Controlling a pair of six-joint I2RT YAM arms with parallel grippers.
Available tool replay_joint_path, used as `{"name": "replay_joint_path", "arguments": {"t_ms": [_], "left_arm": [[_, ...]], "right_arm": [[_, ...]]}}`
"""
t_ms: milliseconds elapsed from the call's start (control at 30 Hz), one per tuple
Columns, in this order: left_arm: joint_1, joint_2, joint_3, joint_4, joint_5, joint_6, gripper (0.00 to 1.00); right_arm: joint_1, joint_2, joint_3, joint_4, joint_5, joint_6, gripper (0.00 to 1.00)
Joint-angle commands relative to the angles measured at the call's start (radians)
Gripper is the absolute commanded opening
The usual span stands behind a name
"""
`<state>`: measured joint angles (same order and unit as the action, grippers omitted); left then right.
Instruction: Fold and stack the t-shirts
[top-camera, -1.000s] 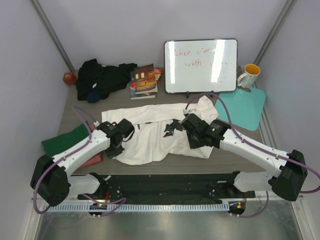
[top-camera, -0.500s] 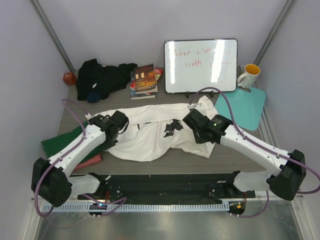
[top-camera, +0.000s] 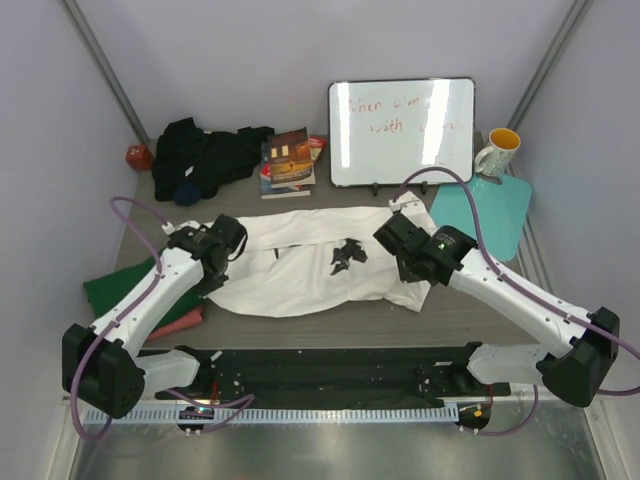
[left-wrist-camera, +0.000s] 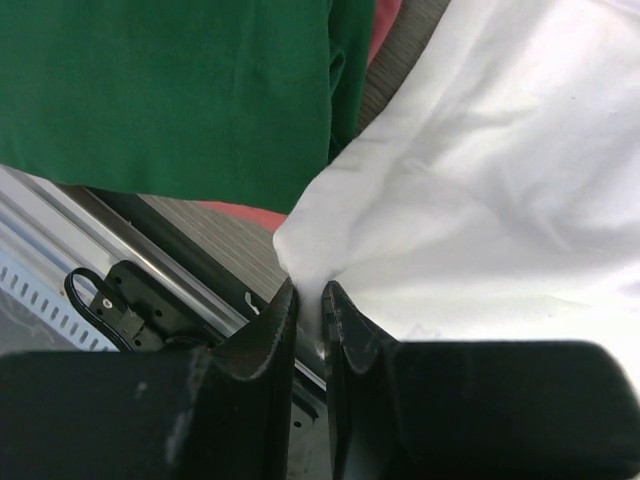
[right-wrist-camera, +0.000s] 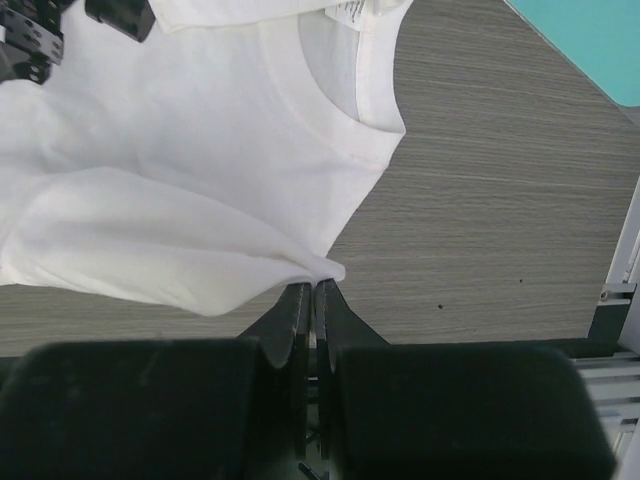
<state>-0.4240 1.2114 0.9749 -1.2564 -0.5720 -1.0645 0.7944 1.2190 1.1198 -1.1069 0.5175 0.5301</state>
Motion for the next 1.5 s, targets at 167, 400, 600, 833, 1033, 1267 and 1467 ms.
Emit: {"name": "replay_joint_path", "arguments": {"t_ms": [167, 400, 600, 833, 1033, 1267, 1467], "left_arm": [[0.007, -0.006, 0.010, 0.084, 0.188, 0.161, 0.16], [0.004, 0.045, 0.010, 0.069, 0.250, 0.196, 0.15], [0.004, 0.050, 0.027, 0.032, 0.250, 0.216, 0.00], [0.004, 0.051, 0.085, -0.009, 0.166, 0.235, 0.00], [0.004, 0.065, 0.136, -0.006, 0.179, 0.278, 0.00], [0.004, 0.007, 0.156, -0.028, 0.153, 0.291, 0.00], [0.004, -0.003, 0.159, -0.023, 0.141, 0.299, 0.00]], "right_arm": [[-0.004, -0.058, 0.146, -0.062, 0.067, 0.053, 0.01], [-0.004, -0.078, 0.225, -0.108, 0.104, 0.067, 0.01], [-0.004, -0.073, 0.276, -0.122, 0.139, 0.048, 0.01], [-0.004, -0.038, 0.324, -0.103, 0.216, -0.015, 0.01], [-0.004, 0.000, 0.324, -0.064, 0.119, -0.071, 0.01], [-0.004, -0.015, 0.244, -0.148, -0.069, -0.022, 0.01], [-0.004, -0.093, 0.167, -0.149, -0.155, 0.048, 0.01]]}}
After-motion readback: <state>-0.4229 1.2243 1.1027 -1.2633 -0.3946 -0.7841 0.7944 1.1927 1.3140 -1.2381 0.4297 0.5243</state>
